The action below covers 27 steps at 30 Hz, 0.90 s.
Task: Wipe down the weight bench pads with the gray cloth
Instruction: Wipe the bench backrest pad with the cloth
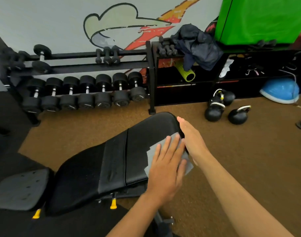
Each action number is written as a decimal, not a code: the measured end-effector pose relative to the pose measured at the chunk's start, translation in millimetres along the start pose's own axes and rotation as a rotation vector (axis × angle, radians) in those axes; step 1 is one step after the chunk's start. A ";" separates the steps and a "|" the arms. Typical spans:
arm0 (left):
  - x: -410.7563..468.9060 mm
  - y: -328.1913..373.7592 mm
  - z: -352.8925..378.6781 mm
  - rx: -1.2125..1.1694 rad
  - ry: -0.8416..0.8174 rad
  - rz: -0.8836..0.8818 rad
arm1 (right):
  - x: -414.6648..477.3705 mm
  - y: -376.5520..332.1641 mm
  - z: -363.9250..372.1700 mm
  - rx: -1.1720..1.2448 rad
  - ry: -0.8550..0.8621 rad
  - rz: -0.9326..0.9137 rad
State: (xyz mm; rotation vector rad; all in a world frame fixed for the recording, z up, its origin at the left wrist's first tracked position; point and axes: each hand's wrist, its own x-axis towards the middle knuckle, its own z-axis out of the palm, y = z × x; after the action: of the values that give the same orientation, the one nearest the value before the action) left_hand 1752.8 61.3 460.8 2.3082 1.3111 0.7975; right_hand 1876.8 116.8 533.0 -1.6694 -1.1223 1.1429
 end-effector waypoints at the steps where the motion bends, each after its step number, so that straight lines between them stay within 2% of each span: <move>1: 15.2 -0.7 -3.2 -0.030 -0.024 -0.019 | 0.5 -0.6 0.6 0.014 0.014 0.005; 4: 65.5 -15.6 -11.7 -0.142 -0.131 -0.094 | 3.5 -1.9 5.2 0.019 0.102 -0.014; 8: 126.0 -52.0 -13.8 -0.157 -0.143 -0.273 | 10.6 -4.5 16.2 -0.304 0.204 -0.082; 12: 160.9 -97.2 -12.0 -0.164 -0.160 -0.478 | 22.7 -3.4 34.0 -0.630 0.147 -0.125; 15: 164.7 -116.7 -14.7 -0.153 -0.170 -0.532 | 28.2 -0.5 38.4 -0.700 0.126 -0.125; 19: 124.2 -114.8 -18.8 -0.160 -0.142 -0.544 | 29.6 2.2 38.5 -0.746 0.130 -0.142; 23: 42.6 -114.4 -12.5 -0.142 -0.102 -0.529 | 29.9 1.8 39.4 -0.775 0.135 -0.153; 27: -40.2 -84.1 -8.5 -0.172 -0.027 -0.492 | 26.1 0.3 40.7 -0.824 0.130 -0.152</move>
State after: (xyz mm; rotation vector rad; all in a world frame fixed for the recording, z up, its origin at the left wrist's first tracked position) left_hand 1675.7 68.9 408.1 1.7483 1.6323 0.6758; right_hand 1843.1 146.9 515.6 -2.1634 -1.7359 0.4659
